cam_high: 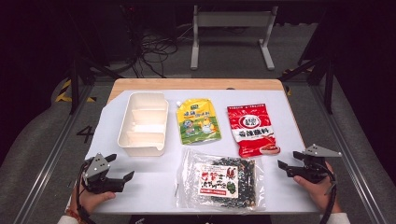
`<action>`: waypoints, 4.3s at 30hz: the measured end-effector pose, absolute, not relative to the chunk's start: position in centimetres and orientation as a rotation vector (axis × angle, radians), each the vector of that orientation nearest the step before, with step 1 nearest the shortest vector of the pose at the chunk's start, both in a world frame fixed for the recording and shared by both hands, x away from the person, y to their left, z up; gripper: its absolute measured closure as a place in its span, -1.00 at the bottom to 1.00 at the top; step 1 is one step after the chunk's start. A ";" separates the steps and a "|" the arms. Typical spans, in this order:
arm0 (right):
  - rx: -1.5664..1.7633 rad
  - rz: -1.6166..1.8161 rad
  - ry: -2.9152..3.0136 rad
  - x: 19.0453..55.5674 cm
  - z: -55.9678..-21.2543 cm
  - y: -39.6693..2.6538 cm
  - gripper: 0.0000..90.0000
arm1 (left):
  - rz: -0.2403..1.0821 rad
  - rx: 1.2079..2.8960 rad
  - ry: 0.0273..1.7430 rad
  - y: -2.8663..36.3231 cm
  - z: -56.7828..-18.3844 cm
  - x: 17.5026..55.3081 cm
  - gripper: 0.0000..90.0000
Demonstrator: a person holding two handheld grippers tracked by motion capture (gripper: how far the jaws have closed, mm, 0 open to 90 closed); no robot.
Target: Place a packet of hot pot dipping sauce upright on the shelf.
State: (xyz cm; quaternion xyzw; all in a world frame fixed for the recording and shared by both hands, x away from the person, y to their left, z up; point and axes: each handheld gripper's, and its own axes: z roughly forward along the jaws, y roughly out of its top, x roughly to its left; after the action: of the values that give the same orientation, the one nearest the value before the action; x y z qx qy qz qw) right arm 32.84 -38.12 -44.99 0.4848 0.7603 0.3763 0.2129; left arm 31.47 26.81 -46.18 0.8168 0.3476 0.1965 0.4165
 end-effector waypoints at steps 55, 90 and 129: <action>1.382 1.312 2.158 39.8 -42.6 -35.7 0.55 | 0.480 2.094 0.846 26.2 -46.5 30.9 -0.76; 1.006 1.516 1.967 43.3 -34.6 -21.0 0.57 | 0.490 2.074 0.812 26.2 -46.3 30.7 -0.78; 0.867 1.563 2.023 51.3 -34.3 -7.1 0.57 | 0.479 1.998 0.878 28.4 -46.3 28.4 -0.78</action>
State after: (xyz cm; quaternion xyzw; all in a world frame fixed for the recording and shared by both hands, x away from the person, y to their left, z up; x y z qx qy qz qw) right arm 51.26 -7.08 -34.28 0.3134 0.7312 0.5649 0.2191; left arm 28.45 28.36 -46.30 0.8038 0.3531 0.1928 0.4382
